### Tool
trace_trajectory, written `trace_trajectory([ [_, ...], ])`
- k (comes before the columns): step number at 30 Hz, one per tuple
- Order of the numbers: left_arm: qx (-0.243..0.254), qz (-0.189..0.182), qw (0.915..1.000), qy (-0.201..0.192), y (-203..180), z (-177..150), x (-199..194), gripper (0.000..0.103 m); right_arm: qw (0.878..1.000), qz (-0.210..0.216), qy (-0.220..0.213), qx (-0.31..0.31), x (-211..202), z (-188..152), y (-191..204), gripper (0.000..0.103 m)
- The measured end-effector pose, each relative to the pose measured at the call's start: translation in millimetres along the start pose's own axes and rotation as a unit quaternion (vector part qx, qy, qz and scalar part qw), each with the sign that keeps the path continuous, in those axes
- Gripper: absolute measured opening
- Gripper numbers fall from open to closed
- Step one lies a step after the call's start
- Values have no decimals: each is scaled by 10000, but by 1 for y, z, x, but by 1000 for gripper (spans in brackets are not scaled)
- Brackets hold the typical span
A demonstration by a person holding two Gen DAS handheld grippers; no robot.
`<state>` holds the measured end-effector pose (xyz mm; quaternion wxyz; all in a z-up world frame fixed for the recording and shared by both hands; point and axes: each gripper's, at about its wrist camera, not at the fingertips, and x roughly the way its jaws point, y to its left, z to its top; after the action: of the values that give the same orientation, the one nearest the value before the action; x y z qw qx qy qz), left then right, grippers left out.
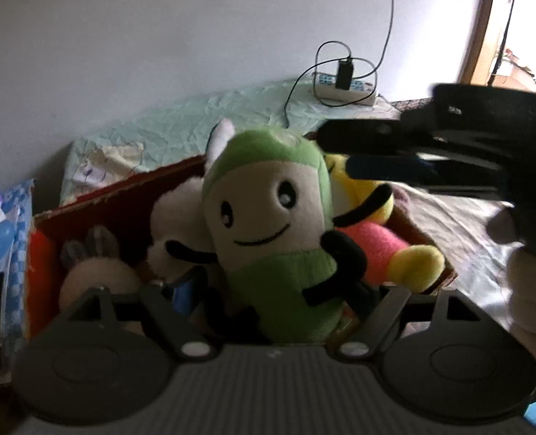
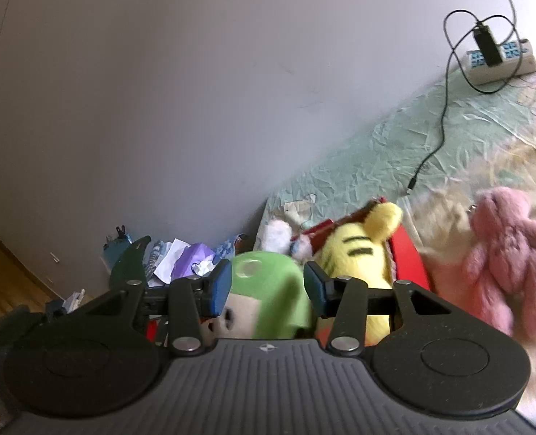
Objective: Organize objects
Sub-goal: 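Carry the green plush over the red box and lower it inside, then open the right tool to release the green plush in the box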
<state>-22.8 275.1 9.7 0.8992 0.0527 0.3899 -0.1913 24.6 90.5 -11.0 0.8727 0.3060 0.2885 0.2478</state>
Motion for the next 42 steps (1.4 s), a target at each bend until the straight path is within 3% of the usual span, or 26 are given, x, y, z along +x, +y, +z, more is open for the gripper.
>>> trace_trajectory([
  [3, 91, -138, 9999, -15, -1, 1, 2, 81, 9996, -129, 145, -202, 19, 0, 5, 47],
  [12, -111, -181, 9995, 237, 18, -8, 9, 84, 9966, 263, 732, -288, 38, -10, 9, 47],
  [16, -369, -341, 9983, 288, 29, -11, 10, 84, 9976, 239, 648, -35, 37, -8, 0, 44],
  [20, -508, -375, 9978, 203, 27, -4, 13, 84, 9985, 66, 509, -170, 29, -6, 4, 41],
  [23, -530, -377, 9977, 183, 24, 0, 15, 84, 9983, -198, 333, -432, 25, -6, 6, 34],
  [26, -573, -478, 9972, 109, 23, 2, 14, 84, 9936, -655, 163, -907, 23, -7, 14, 35],
  [34, -565, -466, 9973, 70, 15, 1, 16, 90, 9970, -498, 257, -537, 18, -5, 2, 36],
  [42, -513, -86, 9981, 330, 2, 5, 29, 94, 9977, -429, 240, -471, 12, -13, 3, 36],
])
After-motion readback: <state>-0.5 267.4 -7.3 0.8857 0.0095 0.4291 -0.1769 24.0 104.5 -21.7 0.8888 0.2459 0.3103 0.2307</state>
